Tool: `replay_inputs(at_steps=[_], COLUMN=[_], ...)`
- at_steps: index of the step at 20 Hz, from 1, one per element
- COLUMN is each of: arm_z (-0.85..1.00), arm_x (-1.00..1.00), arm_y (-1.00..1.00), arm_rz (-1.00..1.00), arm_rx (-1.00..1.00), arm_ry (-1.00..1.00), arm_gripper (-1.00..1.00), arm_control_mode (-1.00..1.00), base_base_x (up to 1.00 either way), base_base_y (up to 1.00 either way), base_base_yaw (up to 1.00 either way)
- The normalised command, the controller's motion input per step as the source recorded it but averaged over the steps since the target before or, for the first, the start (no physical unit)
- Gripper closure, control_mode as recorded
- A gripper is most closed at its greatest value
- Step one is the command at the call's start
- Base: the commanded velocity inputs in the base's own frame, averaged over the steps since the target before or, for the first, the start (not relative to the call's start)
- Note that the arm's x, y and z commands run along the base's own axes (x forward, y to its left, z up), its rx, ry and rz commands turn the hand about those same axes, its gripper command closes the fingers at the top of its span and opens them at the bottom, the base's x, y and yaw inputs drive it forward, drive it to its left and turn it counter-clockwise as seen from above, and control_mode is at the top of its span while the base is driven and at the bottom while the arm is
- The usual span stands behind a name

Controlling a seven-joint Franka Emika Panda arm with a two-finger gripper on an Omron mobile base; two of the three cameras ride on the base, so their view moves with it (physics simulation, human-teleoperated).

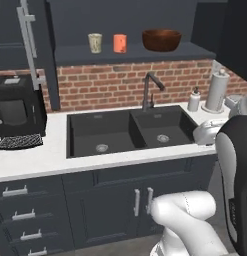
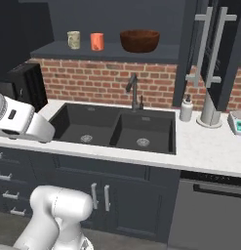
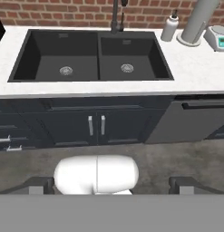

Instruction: Gather all objects into one cabinet and sort the glasses and bowls to opposite sides.

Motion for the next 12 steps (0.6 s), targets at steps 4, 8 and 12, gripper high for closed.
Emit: replay_inputs(at_steps=[4,8,12], arm_z=[0.0,0.0,0.0], arm_x=[0.0,0.0,0.0], arm_y=[0.0,0.0,0.0], arm_rz=[0.0,0.0,0.0], arm_rx=[0.0,0.0,0.0], arm_ry=[0.0,0.0,0.0], arm_gripper=[-1.0,-1.0,-1.0], arm_control_mode=[1.0,1.0,1.0], base_base_x=[-0.81,-0.29,-0.27], base_base_y=[0.0,0.0,0.0], base_base_yaw=[0.0,0.0,0.0])
